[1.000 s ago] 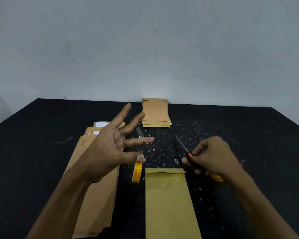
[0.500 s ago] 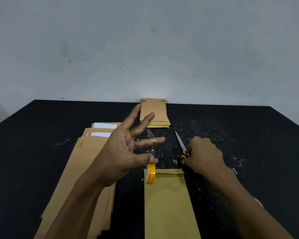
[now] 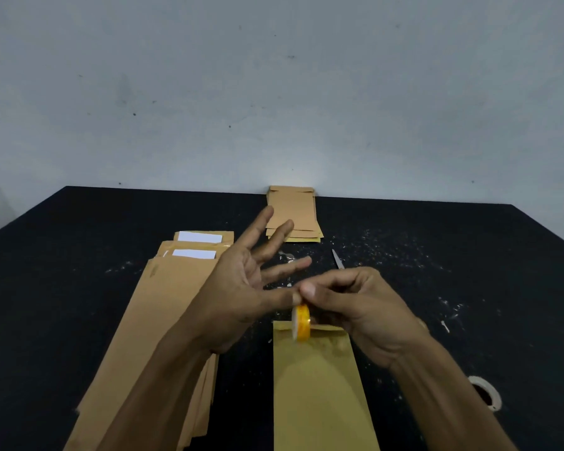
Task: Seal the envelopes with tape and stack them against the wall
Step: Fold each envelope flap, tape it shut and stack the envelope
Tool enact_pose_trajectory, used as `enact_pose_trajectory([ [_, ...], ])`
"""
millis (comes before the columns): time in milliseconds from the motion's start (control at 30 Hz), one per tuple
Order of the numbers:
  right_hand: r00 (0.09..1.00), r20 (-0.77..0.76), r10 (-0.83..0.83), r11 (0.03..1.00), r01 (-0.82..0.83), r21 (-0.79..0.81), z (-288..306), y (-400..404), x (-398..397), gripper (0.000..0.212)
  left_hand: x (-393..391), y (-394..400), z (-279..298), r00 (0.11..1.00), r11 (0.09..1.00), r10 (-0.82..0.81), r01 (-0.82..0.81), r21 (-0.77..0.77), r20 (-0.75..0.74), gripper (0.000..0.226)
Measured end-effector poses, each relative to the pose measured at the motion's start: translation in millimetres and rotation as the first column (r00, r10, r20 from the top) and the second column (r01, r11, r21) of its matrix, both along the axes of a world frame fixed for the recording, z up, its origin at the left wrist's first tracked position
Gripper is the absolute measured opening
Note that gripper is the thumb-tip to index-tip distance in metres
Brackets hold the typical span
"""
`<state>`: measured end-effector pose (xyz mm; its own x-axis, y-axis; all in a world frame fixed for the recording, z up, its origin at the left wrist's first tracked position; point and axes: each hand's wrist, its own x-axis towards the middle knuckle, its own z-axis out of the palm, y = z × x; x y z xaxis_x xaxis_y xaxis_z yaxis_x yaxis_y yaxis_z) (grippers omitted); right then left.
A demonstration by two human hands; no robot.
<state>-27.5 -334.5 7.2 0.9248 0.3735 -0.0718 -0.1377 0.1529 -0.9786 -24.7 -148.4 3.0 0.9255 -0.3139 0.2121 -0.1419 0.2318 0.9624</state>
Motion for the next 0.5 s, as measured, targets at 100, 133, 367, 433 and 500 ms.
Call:
enact_pose_trajectory([
  [100,0.977,-0.041,-0.211,0.972,0.214,0.102,-4,6,3,0.022,3,4,-2,0.984,0.979,0.170,-0.175,-0.104,-0.059,0.110],
  [133,0.959,-0.031,-0.283,0.954,0.285,0.095,-5,8,6,0.019,3,4,-2,0.972,0.969,0.229,-0.233,-0.076,-0.057,0.105],
  [367,0.890,0.018,-0.455,0.887,0.455,-0.083,-11,21,31,0.006,1,-5,-15,0.897,0.672,0.368,-0.439,0.596,0.245,0.080],
  [433,0.891,0.014,-0.453,0.882,0.451,-0.136,-16,27,40,0.007,6,-12,-20,0.893,0.546,0.352,-0.440,0.713,0.281,0.071],
  [500,0.895,0.009,-0.445,0.878,0.438,-0.193,-23,30,50,0.007,11,-18,-22,0.880,0.481,0.361,-0.459,0.747,0.308,0.042],
])
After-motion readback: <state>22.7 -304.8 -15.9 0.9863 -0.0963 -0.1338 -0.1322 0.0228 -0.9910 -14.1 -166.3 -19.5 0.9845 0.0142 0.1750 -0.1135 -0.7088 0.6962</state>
